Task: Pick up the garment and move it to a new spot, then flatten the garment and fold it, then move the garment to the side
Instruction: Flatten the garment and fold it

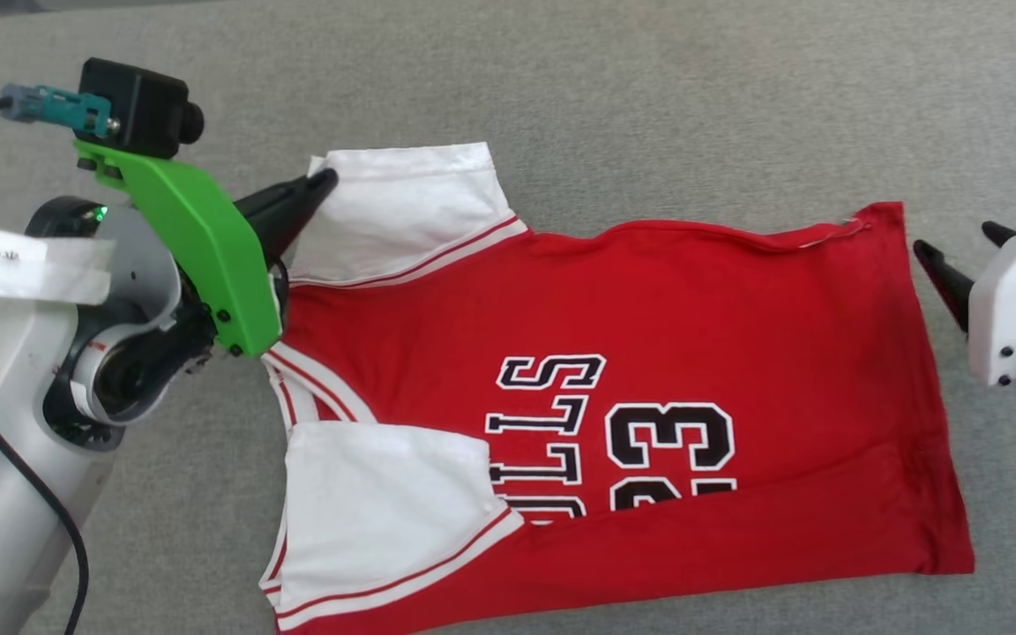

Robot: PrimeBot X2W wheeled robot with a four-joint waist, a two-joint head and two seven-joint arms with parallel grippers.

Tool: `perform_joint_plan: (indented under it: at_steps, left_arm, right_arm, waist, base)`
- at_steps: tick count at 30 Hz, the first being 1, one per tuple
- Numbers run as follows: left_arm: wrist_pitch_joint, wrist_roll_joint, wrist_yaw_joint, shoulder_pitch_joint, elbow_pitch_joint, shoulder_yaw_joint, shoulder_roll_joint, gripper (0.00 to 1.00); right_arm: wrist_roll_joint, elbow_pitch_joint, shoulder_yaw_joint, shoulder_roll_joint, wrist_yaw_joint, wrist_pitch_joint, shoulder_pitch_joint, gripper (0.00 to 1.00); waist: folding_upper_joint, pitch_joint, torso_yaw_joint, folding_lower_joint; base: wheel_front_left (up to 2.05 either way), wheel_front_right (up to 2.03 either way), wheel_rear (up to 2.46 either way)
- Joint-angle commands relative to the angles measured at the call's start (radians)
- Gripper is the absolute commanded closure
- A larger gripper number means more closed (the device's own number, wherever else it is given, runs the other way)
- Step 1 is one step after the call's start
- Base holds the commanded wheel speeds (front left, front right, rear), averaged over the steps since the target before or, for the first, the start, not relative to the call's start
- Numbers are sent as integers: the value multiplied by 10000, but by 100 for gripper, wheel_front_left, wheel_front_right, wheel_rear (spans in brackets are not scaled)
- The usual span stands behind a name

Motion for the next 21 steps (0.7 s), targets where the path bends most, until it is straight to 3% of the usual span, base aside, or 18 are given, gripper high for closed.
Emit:
perform_joint_plan:
  at_steps: [1,10,20,21]
  left_arm:
    - [-39,-38,84,204,-223,56,55,100]
    - [-159,78,192,543,-1227,-41,117,100]
    - [-313,146,91,555,-1248,-142,8,100]
    - [-336,142,83,566,-1208,-143,-3,100]
  right_arm:
    - [144,171,157,-139,-11,117,-323,0]
    - [427,1511,1267,-649,-11,288,-1574,0]
    - [881,2491,2590,-843,-11,98,-2135,0]
    - [967,2557,2718,-861,-11,113,-2126,73]
  waist:
    - [0,367,371,0]
    - [0,880,857,0]
    - [0,1095,1123,0]
    - [0,1085,1135,0]
  base:
    - [0,0,0]
    - [0,0,0]
    - [0,0,0]
    - [0,0,0]
